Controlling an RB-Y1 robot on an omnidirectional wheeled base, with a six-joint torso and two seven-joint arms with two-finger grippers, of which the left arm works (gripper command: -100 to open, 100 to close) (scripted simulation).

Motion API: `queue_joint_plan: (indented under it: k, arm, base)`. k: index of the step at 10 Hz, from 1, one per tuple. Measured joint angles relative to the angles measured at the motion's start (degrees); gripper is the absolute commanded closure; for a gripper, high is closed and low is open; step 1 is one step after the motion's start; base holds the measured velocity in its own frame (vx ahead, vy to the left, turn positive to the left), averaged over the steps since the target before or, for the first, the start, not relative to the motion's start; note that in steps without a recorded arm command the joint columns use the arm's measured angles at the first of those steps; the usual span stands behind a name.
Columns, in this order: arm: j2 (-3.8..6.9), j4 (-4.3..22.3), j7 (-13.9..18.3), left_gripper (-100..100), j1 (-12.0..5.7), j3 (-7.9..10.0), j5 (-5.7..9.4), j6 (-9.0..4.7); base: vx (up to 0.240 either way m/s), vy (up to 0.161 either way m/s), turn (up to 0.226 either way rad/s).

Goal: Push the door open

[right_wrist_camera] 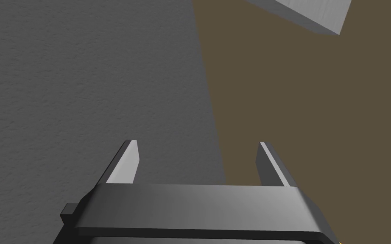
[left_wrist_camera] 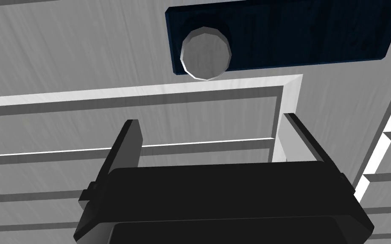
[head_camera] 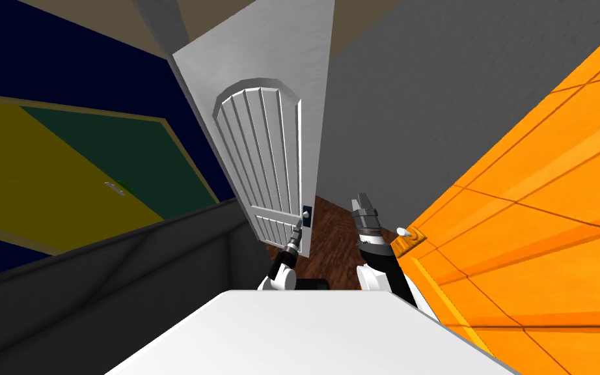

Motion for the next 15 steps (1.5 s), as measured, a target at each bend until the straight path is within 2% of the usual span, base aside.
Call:
queue_joint_plan:
  k: [2,4,5,10,15]
  arm:
    - [-0.29,0.5,0.4,-100,-0.54,0.54,-0.42,-0.17]
    - [-1.23,1.7,1.0,-100,-1.57,1.19,-0.9,-0.45]
    - [-1.29,1.7,1.0,100,-1.63,1.22,-0.93,-0.48]
    - [-1.2,1.8,1.0,100,-1.5,1.17,-0.88,-0.37]
    - [-0.28,1.6,0.4,100,-0.79,0.98,-0.73,0.27]
  base:
    - [0.224,-0.093,-0.028]
    - [0.138,-0.057,-0.015]
    - [-0.007,0.003,0.005]
    - [-0.017,0.007,-0.001]
    - [0.163,-0.063,0.138]
